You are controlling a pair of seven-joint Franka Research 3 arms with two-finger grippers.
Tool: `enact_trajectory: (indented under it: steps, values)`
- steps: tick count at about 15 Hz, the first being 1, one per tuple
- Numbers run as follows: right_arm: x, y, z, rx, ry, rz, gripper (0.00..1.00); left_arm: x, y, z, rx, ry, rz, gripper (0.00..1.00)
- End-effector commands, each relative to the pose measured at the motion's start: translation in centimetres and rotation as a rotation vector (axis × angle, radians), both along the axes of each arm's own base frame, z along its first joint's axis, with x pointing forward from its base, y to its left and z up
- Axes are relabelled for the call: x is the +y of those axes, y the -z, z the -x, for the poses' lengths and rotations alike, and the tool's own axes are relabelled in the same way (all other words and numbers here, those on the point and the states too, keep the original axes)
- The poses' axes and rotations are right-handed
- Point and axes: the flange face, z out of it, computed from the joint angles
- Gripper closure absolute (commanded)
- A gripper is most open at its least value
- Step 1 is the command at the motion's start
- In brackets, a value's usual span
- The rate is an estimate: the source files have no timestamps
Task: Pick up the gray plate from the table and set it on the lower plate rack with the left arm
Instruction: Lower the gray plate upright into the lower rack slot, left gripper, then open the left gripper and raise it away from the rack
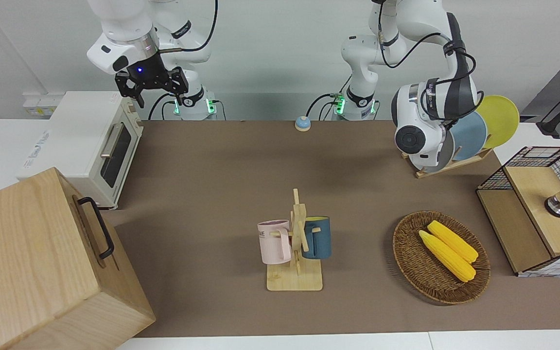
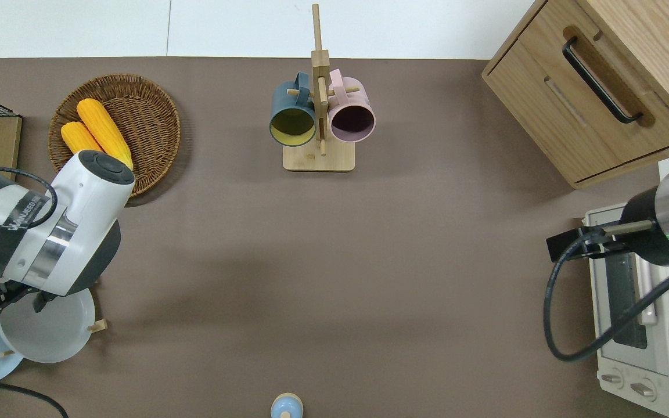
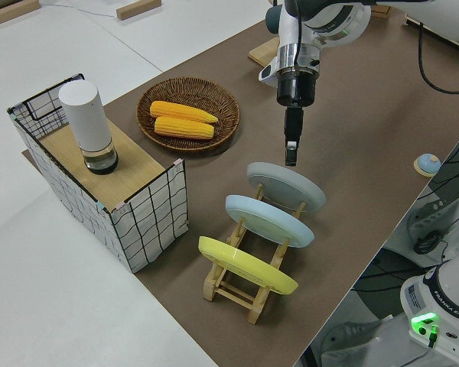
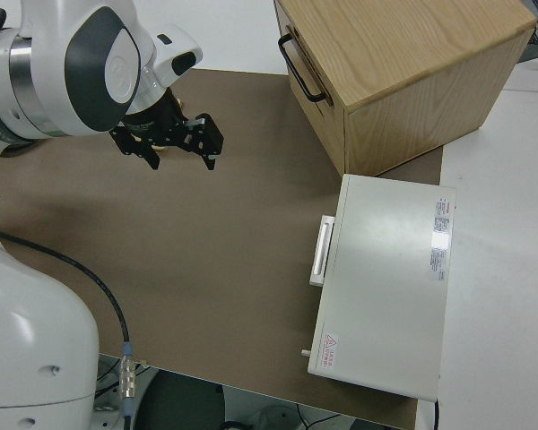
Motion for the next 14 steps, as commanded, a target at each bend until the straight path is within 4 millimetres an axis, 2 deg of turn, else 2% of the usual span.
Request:
enact_trajectory:
  steps: [1,3,6,9,10,12,14]
  values:
    - [-0.3,-0.4,0.3,0.005,0.003,-0.002,0.013,-1.8,-0.7,-0.2,-0.046,-0.004,0.088,0.00]
    - [-0.4,-0.4,0.3,0.005,0.005,-0.002,0.011,-3.0,-2.6,-1.1,-0.145,-0.051,0.160,0.00]
    - [-0.4,-0.4,0.3,0.005,0.005,-0.002,0.011,-4.8,-5.2,-1.8,-0.199,-0.061,0.245,0.01]
    - [-0.4,-0.4,0.3,0.005,0.005,-0.002,0.011,-8.5,-9.7,-2.6,-0.280,-0.069,0.409,0.01]
    - [-0.3,-0.4,0.3,0.005,0.003,-0.002,0.011,-9.0,-11.0,-2.7,-0.294,-0.066,0.456,0.02]
    - [-0.3,-0.4,0.3,0.005,0.003,-0.002,0.013,-9.6,-13.9,-2.7,-0.256,0.058,0.600,0.02]
    - [-0.4,-0.4,0.3,0.005,0.005,-0.002,0.013,-9.6,-16.9,-2.9,-0.333,0.122,0.748,0.02]
